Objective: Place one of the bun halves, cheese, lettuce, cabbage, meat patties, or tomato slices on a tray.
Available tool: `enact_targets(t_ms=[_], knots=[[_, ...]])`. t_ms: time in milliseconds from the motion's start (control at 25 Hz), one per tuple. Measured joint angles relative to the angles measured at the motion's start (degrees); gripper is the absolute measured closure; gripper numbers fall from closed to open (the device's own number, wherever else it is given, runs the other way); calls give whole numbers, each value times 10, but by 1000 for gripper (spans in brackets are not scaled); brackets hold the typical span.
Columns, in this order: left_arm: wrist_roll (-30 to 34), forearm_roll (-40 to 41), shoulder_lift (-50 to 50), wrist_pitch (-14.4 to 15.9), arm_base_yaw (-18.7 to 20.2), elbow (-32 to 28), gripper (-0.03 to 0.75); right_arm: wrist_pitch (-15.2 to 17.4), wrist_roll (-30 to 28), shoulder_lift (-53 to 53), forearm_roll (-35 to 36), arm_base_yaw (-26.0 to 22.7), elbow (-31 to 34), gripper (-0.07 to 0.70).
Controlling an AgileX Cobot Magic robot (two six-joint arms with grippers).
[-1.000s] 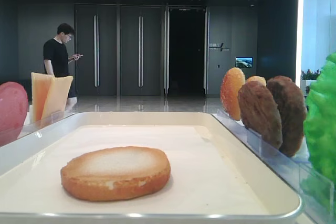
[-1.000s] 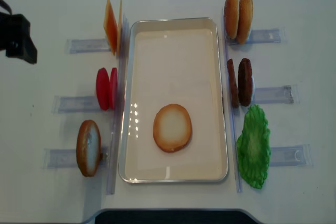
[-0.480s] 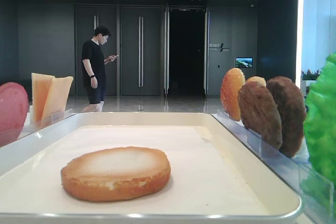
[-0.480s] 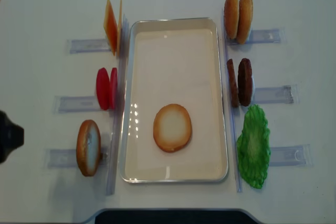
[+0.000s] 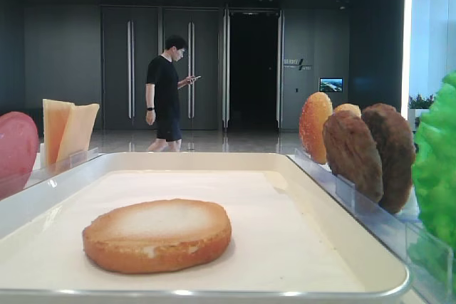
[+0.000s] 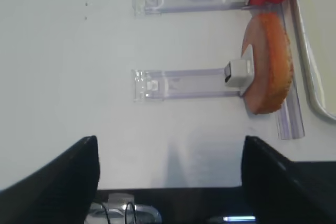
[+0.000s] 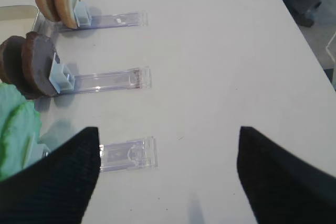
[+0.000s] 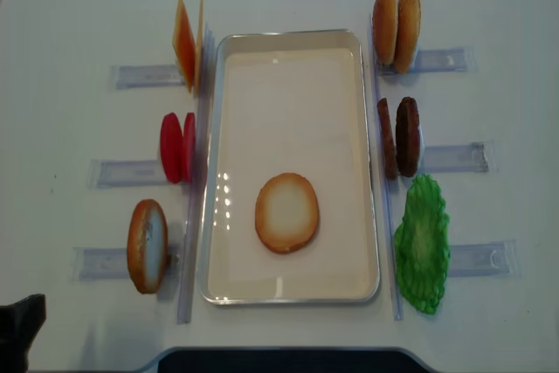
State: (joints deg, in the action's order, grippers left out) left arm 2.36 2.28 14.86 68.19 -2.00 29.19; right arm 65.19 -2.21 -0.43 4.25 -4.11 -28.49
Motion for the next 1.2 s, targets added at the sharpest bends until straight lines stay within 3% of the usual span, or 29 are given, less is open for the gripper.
enact_targets(t_ms=[160,280,720,1200], knots=[[0,-1,-49,-34,0,-14,72,0,0,0,0,0,0,91],[0,-1,-74,-44,0,-21,72,0,0,0,0,0,0,91],[0,-3,-156,-45,0,-22,72,0,0,0,0,0,0,91],[10,-23,-157,-45,0,-22,72,0,0,0,0,0,0,91]])
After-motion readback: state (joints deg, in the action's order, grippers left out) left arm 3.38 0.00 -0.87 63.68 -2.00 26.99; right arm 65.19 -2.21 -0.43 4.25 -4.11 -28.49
